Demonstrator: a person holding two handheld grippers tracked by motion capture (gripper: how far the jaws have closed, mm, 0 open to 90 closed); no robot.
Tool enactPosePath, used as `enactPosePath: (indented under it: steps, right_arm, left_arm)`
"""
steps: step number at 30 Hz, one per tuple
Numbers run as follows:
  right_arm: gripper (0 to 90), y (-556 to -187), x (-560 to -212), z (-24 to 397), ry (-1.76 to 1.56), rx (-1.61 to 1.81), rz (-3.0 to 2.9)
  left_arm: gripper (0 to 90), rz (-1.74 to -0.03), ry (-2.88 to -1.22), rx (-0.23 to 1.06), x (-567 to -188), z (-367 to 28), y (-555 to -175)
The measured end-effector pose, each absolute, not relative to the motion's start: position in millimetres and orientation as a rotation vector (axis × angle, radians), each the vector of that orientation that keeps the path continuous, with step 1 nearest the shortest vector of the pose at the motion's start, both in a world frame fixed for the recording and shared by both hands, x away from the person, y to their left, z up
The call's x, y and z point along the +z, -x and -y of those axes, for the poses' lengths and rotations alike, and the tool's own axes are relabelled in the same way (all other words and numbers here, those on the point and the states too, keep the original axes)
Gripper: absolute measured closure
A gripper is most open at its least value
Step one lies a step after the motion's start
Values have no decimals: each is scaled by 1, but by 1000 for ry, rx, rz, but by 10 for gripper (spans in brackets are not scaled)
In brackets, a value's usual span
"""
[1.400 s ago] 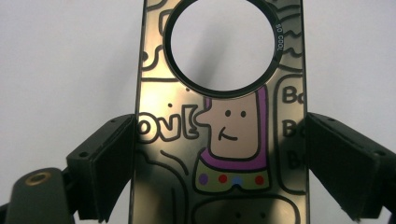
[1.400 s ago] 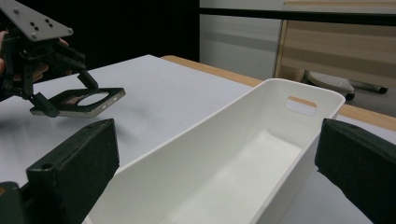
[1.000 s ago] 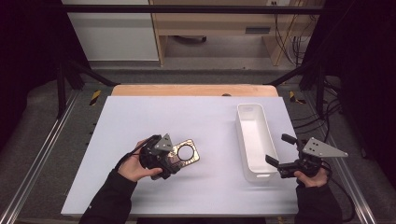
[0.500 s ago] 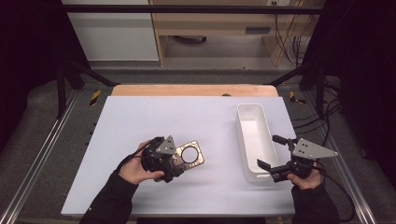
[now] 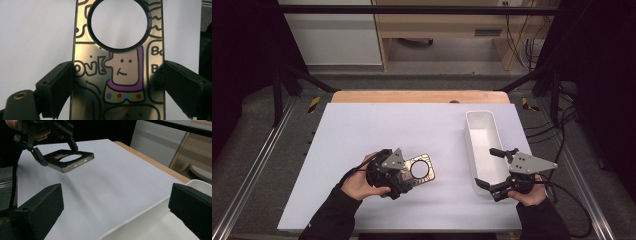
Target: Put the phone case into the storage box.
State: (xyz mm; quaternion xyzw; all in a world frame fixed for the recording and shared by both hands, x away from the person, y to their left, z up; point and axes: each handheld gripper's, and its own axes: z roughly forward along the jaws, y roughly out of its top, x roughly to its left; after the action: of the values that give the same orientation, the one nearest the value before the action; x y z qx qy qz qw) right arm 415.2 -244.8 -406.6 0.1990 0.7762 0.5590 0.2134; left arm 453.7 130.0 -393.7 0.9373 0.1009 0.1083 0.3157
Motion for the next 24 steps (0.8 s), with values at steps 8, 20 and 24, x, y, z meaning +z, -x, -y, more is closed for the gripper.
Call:
enactPosePath:
  steps: [8, 20, 24]
  right_arm:
    - [5, -411, -409, 223, -466, 1521, -2200]
    - [10, -406, -408, 194, -338, 1503, -2262]
    - [11, -406, -409, 188, -300, 1486, -2281]
  left_arm:
    - [115, -235, -2476, 275, -393, -124, -449]
    - [115, -165, -2483, 263, -391, -117, -441]
    - [115, -133, -2490, 261, -391, -113, -437]
